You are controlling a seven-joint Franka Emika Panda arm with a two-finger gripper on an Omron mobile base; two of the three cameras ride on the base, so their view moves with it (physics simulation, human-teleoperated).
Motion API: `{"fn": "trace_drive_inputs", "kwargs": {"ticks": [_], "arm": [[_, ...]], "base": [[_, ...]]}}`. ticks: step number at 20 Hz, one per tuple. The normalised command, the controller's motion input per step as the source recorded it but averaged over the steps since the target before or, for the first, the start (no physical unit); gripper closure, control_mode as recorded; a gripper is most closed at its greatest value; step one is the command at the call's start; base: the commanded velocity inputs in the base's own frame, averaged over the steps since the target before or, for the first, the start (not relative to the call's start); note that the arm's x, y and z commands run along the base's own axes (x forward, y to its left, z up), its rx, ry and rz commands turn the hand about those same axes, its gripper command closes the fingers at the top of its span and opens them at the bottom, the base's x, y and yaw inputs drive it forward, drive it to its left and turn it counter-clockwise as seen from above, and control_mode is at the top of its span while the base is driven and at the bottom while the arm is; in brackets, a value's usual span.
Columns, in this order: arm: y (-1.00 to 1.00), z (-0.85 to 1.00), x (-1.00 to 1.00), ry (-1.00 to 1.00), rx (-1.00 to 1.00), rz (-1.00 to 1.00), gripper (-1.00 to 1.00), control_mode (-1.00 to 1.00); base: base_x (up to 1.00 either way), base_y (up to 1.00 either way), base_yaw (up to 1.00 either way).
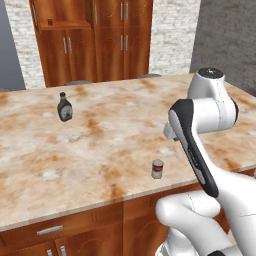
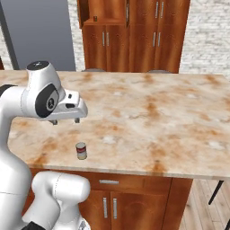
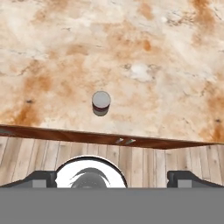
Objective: Restock the canned food cabinet by taking the new fresh canned food from the counter and placing it in the cabinet. Then, take the old canned food from the cabinet and place it on the counter.
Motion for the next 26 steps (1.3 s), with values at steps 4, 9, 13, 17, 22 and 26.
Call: {"fn": "trace_drive_inputs", "kwargs": {"ticks": [4, 9, 13, 17, 22, 26], "arm": [[0.05, -0.03, 0.01, 0.00, -0.02, 0.00, -1.00, -1.00], [0.05, -0.86, 0.02, 0.00, 0.05, 0.00, -1.00, -1.00], [0.01, -1.00, 0.00, 0.00, 0.11, -0.01, -1.00, -1.00], [0.23, -0.76, 0.02, 0.00, 0.04, -0.02, -1.00, -1.00], [0.20, -0.29, 0.25, 0.00, 0.00, -0.02, -1.00, -1.00], [0.00, -0.03, 0.11, 0.04, 0.00, 0.00, -1.00, -1.00]], "base": [[0.00, 0.00, 0.00], [0.00, 0.00, 0.00], [0.00, 0.00, 0.00], [0.00, 0.00, 0.00], [0.00, 0.00, 0.00], [0.00, 0.00, 0.00]]}}
